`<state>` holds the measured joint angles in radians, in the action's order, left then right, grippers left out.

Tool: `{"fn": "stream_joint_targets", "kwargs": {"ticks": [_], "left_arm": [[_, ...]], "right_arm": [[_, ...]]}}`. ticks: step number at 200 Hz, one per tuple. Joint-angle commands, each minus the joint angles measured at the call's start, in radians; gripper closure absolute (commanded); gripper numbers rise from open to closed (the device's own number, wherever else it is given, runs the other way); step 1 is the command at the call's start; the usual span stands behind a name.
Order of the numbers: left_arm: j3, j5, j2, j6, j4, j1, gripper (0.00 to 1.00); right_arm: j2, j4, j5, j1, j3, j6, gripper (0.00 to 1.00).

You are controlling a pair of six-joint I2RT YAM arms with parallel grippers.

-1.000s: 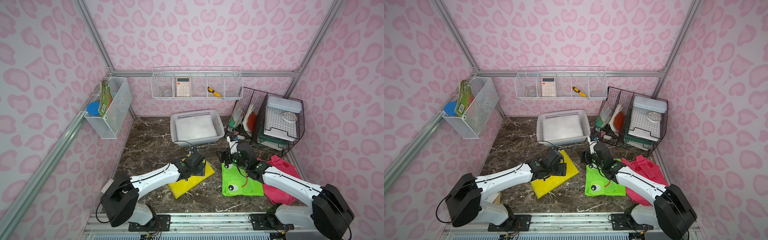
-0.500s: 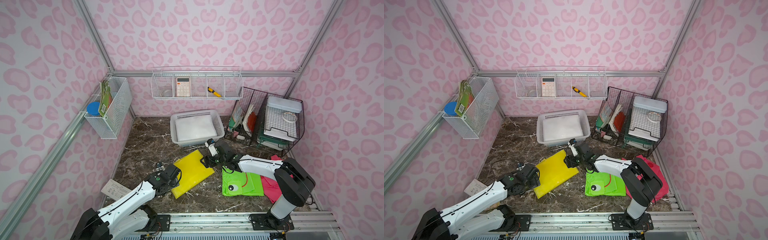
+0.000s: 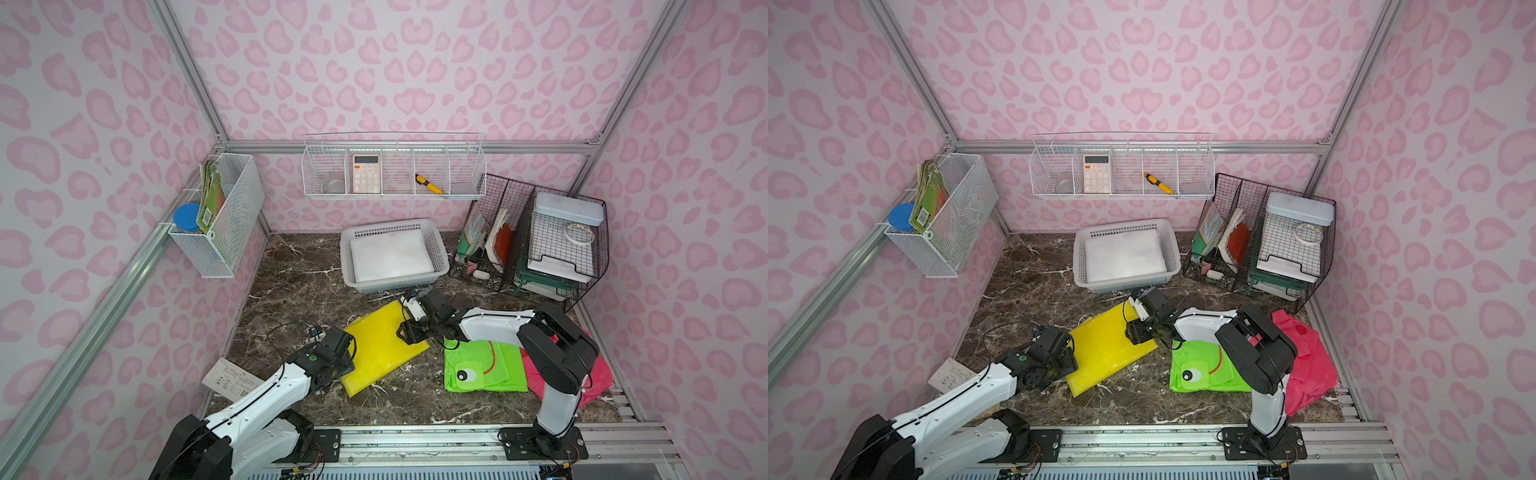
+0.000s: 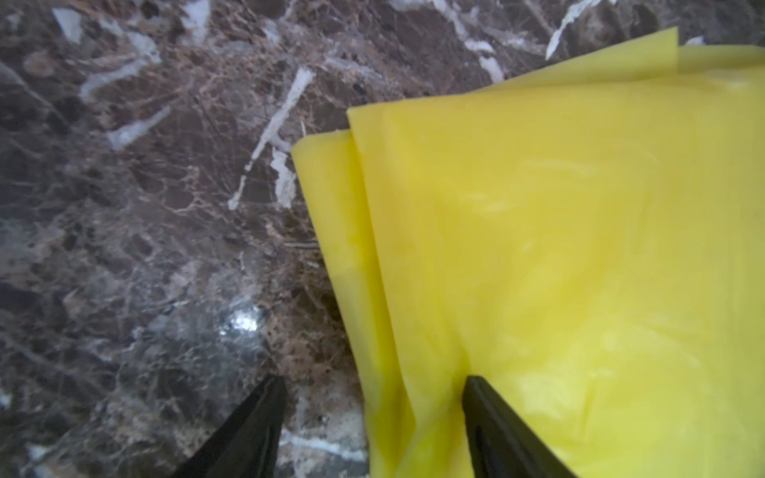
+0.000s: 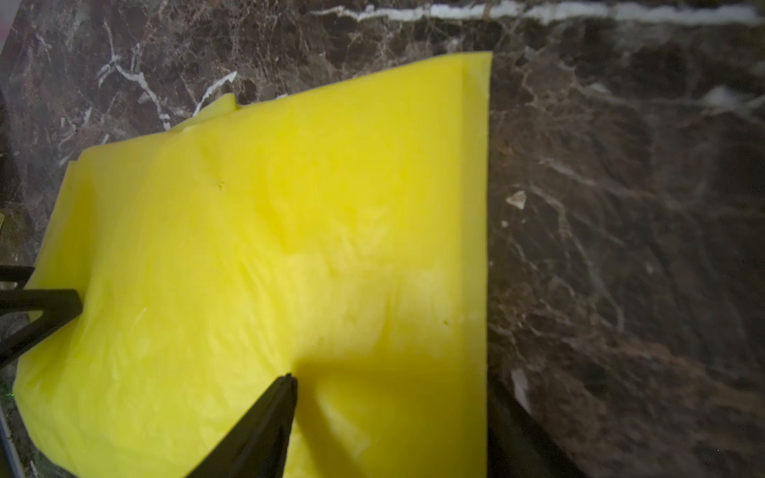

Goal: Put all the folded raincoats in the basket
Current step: Adjust the raincoat at the center of the board, then pick up the raincoat from the center of the board.

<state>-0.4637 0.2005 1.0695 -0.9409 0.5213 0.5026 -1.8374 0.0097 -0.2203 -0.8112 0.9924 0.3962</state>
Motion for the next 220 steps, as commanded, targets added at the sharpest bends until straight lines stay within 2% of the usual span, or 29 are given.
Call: {"fn": "stream_joint_targets", "kwargs": {"ticks": [1,46,56,63,72,85,102,135,156,186,220], "left_arm": [[-0.016,-0.037,0.063,0.065,-0.088,-0.027,0.35],[-0.026,-0.087,0.159,0.181,-0.188,-0.115,0.45],[-0.029,-0.089,0.17,0.2,-0.193,-0.122,0.45],[-0.027,-0.099,0.177,0.21,-0.201,-0.126,0.4],[-0.026,-0.115,0.185,0.218,-0.21,-0.13,0.33],[-0.032,-0.128,0.193,0.214,-0.203,-0.131,0.3],[-0.032,-0.119,0.195,0.208,-0.197,-0.132,0.3],[-0.032,-0.112,0.199,0.205,-0.197,-0.134,0.39],[-0.062,-0.13,0.22,0.212,-0.157,-0.133,0.42],[-0.055,-0.172,0.262,0.216,-0.2,-0.133,0.53],[-0.058,-0.196,0.28,0.205,-0.208,-0.132,0.75]], "right_arm": [[0.045,-0.028,0.006,-0.004,-0.047,0.018,0.34],[0.159,-0.008,-0.011,-0.033,-0.153,0.063,0.4],[0.176,-0.001,0.001,-0.021,-0.161,0.073,0.39],[0.182,0.003,0.009,-0.009,-0.163,0.081,0.37],[0.182,0.015,0.007,0.012,-0.163,0.09,0.34],[0.17,0.04,-0.022,0.041,-0.159,0.098,0.31],[0.142,0.065,-0.052,0.052,-0.137,0.104,0.29],[0.076,0.07,-0.07,0.04,-0.096,0.109,0.33],[0.052,0.077,-0.071,0.034,-0.098,0.111,0.39],[0.043,0.102,-0.083,0.024,-0.11,0.127,0.55],[0.06,0.095,-0.061,0.018,-0.103,0.139,0.8]]}}
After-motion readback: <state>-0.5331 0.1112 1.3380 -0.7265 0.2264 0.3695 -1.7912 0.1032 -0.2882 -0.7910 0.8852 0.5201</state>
